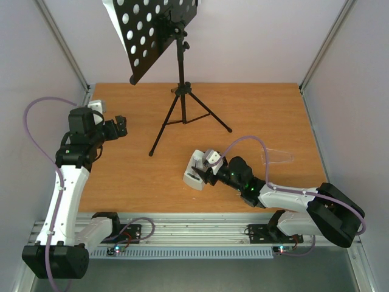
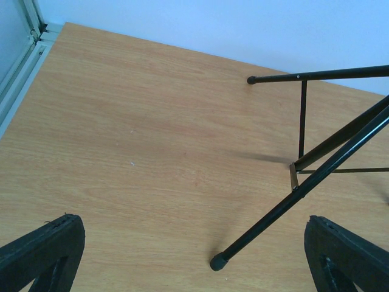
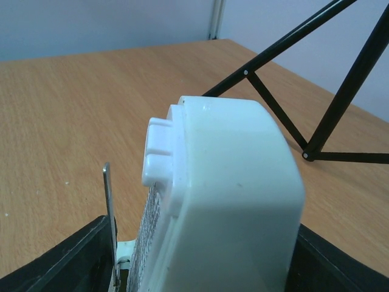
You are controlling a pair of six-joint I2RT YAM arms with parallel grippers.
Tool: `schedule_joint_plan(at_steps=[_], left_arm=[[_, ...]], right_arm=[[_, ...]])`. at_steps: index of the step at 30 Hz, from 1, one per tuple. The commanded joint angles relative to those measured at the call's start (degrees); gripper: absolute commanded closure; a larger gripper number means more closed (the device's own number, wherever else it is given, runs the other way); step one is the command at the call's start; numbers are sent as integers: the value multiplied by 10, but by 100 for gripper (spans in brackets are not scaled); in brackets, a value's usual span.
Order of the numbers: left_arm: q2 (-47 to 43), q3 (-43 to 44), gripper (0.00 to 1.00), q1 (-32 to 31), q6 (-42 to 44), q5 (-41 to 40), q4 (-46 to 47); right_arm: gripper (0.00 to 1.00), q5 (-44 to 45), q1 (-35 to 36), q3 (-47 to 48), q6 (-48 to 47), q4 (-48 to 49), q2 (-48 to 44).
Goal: Pack up the instrument practice props
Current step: Hook the pendulum onto the metronome.
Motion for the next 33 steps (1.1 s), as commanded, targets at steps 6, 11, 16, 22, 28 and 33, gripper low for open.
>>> schedule_joint_plan(at_steps=[6,11,16,22,28,33], left_arm=[[3,6,1,-1,-2,8,16],[1,6,1,-1,-2,7,15],[0,6,1,-1,-2,6,16],[0,6,1,-1,-2,6,15],[0,6,1,-1,-2,6,16],[0,5,1,-1,-2,6,16]], right_arm=[[29,4,2,-13,15,33,-12],[27,5,2,-18,16,33,-19],[28,4,2,-20,20,33,-22],[31,0,2,-21,23,34,-22],[34,-1,2,-21,24,33,-21],[36,-2,2,-20,25,33,-20]])
